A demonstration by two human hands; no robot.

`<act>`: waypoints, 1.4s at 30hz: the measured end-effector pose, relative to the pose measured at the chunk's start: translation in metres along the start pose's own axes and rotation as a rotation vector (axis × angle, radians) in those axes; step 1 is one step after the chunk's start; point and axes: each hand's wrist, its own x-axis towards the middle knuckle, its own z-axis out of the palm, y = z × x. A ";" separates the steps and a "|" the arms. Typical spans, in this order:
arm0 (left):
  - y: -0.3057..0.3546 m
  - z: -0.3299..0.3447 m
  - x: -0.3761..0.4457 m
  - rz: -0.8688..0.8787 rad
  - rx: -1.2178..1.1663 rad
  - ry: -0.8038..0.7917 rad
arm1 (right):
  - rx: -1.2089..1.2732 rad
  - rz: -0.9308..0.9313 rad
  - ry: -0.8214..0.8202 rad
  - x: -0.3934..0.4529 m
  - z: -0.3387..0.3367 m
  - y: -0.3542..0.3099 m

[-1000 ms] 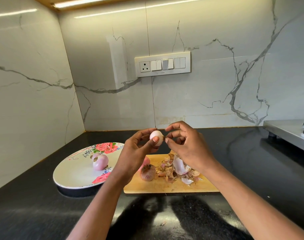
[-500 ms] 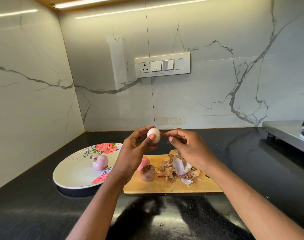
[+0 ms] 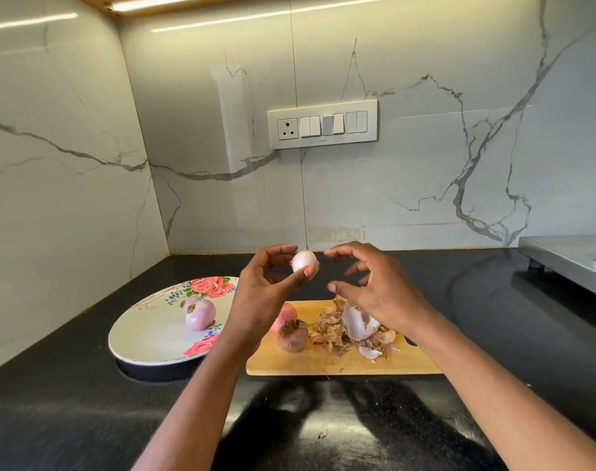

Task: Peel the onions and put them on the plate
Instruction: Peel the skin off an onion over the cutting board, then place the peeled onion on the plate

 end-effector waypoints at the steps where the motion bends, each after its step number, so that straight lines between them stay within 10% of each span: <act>1: 0.000 0.000 0.000 0.001 0.008 -0.003 | 0.026 -0.010 -0.019 -0.001 0.002 -0.001; 24: -0.009 -0.011 -0.002 -0.048 -0.044 0.129 | 0.013 0.089 -0.002 -0.009 0.025 -0.015; 42: -0.030 -0.174 -0.026 -0.129 0.332 0.434 | -0.359 -0.087 -0.481 0.051 0.167 -0.113</act>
